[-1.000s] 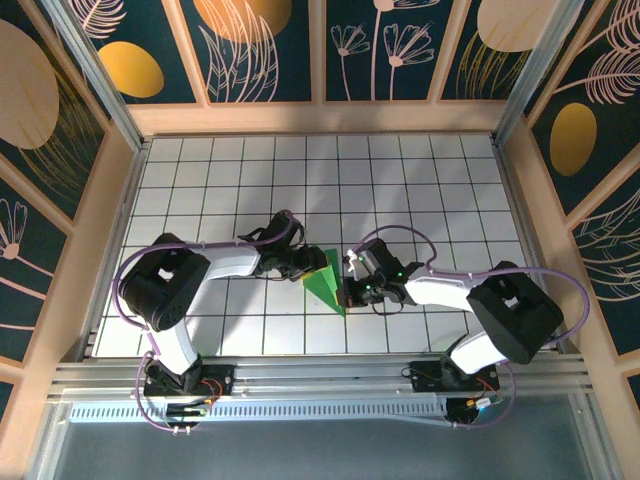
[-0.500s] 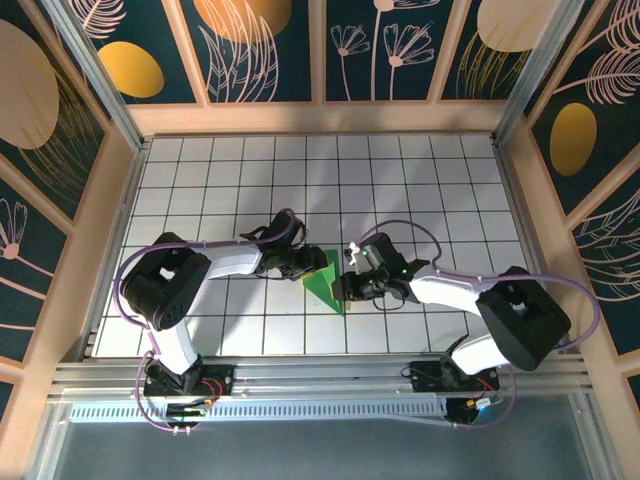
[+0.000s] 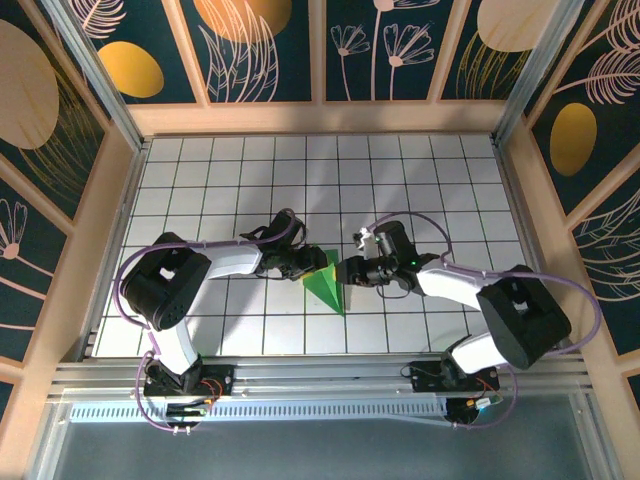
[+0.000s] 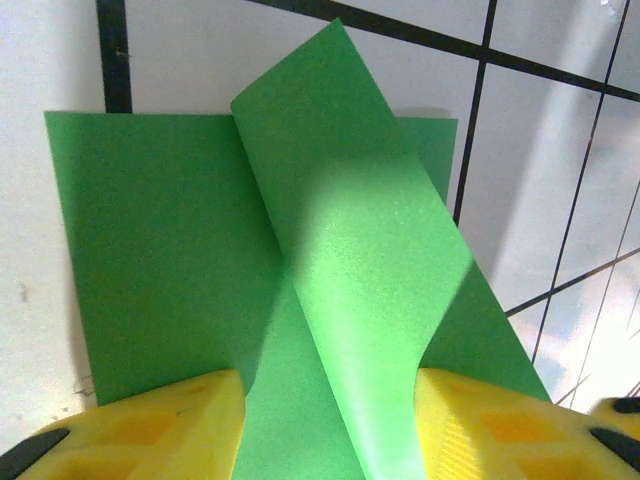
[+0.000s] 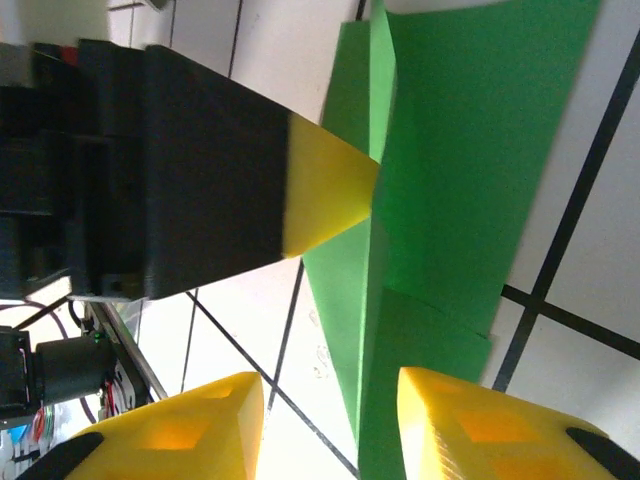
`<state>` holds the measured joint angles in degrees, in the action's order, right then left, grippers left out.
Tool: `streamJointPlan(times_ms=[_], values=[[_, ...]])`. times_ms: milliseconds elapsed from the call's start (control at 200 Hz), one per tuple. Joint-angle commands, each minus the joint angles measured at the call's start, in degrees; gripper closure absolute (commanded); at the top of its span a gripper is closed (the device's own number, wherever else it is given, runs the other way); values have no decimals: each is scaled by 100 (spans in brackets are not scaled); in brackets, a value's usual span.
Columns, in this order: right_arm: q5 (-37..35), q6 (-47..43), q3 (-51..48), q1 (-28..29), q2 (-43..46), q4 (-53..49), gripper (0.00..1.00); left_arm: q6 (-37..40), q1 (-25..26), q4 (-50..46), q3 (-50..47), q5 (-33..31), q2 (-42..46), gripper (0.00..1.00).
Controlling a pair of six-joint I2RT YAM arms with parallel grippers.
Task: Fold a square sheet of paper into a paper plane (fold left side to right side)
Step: Fourth fold the wing at the center of the table.
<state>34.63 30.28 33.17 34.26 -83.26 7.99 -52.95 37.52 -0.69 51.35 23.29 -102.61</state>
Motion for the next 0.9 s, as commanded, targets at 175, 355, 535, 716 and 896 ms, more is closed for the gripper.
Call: streamJointPlan(times_ms=[175, 355, 535, 716, 896], values=[[271, 178, 112, -3, -440, 554, 70, 73, 1, -450, -39, -378, -261, 51], [207, 134, 121, -6, -577, 507, 79, 66, 0, -441, -39, -378, -284, 51], [210, 109, 120, -5, -660, 511, 82, 63, 1, -432, -39, -360, -288, 51], [61, 36, 130, -4, -624, 331, 92, 62, 0, -432, -38, -360, -294, 51], [-43, -4, 126, 0, -725, 241, 100, 65, 1, -434, -38, -351, -288, 51]])
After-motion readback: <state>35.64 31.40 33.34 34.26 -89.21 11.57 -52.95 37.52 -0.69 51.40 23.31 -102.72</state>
